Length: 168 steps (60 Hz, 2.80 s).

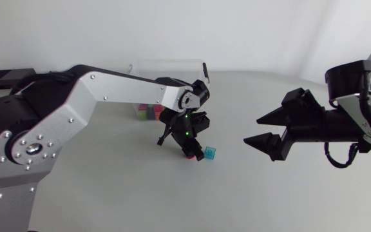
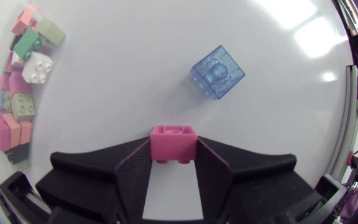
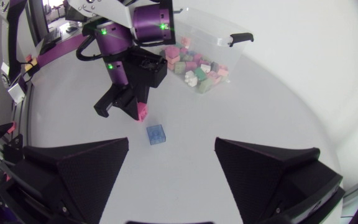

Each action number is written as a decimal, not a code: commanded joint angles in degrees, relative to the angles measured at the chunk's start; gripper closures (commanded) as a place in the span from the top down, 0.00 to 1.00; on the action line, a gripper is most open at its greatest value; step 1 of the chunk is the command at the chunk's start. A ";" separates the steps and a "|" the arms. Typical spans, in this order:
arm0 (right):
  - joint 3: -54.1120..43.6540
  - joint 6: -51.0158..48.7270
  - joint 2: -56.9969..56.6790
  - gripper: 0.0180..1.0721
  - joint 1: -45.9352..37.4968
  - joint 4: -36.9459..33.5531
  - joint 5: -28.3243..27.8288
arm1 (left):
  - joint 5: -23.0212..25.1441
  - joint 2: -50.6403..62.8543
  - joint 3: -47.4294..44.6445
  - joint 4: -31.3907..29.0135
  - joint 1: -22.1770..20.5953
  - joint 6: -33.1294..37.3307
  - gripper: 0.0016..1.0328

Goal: Place the duplo bricks in the container

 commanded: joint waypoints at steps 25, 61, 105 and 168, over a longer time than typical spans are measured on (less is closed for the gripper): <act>6.49 -7.27 19.98 0.95 7.15 2.78 2.58 | 0.78 -20.36 -14.52 3.41 2.79 -1.05 0.23; 26.89 -10.70 41.69 0.95 18.14 -9.70 16.12 | 4.29 -36.09 -18.74 16.51 13.95 -3.86 0.23; 36.38 -10.09 47.58 0.19 19.98 -19.64 21.30 | 8.86 -30.64 -19.62 36.37 22.66 -9.48 0.23; 60.46 5.30 38.61 0.19 24.91 -27.37 18.58 | 7.98 -35.47 -27.00 46.83 29.07 -12.65 0.95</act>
